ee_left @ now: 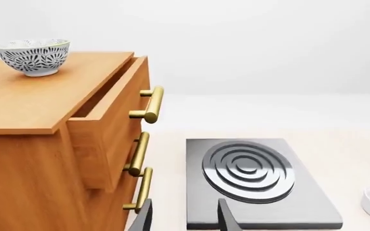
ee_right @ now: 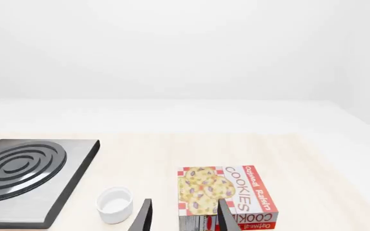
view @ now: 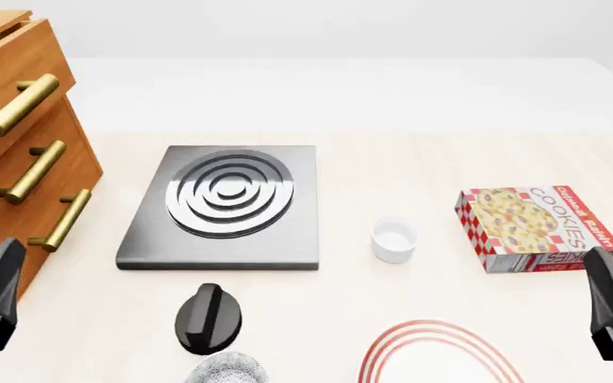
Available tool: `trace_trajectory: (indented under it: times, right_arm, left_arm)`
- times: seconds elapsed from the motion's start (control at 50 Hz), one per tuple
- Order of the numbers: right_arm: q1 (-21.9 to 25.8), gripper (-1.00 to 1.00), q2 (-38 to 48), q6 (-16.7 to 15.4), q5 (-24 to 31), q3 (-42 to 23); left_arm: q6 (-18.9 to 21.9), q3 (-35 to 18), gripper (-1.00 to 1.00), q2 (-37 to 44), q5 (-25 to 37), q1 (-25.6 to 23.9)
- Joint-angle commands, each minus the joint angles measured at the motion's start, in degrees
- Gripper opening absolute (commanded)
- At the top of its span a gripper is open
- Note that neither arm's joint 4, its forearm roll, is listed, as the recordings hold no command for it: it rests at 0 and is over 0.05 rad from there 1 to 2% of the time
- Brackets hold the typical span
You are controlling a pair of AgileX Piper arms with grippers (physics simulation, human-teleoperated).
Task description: Pick the akita bowl on the wooden cabinet and place it on the plate.
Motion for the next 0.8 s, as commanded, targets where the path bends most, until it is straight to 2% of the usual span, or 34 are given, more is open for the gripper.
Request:
trace_trajectory:
  times: [0.02, 0.4, 0.52, 0.8]
  right_arm:
    - [0.0, 1.0, -0.1, 0.0, 0.1, 0.0]
    - [0.0, 1.0, -0.2, 0.0, 0.2, 0.0]
    - [0.0, 1.0, -0.2, 0.0, 0.2, 0.0]
    - [0.0, 1.0, -0.2, 0.0, 0.2, -0.1]
  left_arm:
    - [0.1, -6.7, 1.0, 0.7, 6.3, -0.9]
    - [-2.3, -29.9, 1.0, 9.4, 21.8, -3.7]
    - [-2.7, -33.4, 1.0, 10.9, 24.7, -3.4]
    - [-3.6, -46.3, 1.0, 14.8, 32.8, -1.4]
